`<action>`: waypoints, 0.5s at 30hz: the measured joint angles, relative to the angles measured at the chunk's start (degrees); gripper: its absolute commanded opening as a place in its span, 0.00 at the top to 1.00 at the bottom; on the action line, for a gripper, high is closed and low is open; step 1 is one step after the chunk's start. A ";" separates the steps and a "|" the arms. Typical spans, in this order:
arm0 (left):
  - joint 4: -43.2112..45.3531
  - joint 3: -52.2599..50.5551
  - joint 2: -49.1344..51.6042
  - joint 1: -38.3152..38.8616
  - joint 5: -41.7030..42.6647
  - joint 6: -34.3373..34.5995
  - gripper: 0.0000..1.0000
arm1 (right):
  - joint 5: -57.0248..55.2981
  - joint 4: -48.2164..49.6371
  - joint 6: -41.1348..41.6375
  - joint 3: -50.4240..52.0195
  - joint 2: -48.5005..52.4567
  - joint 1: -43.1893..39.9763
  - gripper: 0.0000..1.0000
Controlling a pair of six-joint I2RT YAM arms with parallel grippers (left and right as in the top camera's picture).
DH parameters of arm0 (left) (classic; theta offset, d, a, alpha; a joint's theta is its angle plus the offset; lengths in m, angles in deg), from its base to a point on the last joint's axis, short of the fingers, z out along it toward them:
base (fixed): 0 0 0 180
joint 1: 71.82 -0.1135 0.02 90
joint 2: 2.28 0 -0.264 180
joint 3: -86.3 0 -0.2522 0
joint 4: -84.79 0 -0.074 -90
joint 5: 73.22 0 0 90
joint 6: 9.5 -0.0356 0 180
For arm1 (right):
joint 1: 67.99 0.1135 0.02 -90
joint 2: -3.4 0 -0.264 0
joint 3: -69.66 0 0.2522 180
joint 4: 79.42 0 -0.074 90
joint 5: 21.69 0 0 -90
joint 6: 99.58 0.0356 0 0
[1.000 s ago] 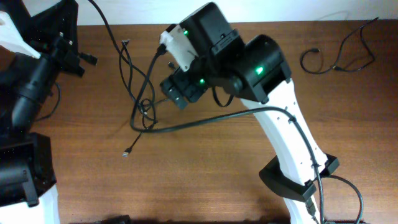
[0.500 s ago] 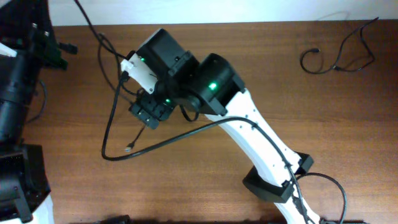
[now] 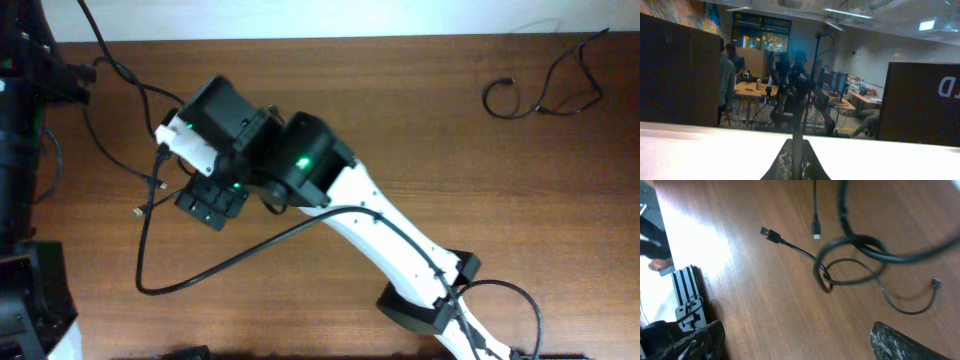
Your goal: Untangle cables
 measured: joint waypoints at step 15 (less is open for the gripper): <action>-1.49 0.00 -0.02 0.00 0.00 0.00 1.00 | -0.09 1.99 -0.63 0.17 4.44 0.90 0.96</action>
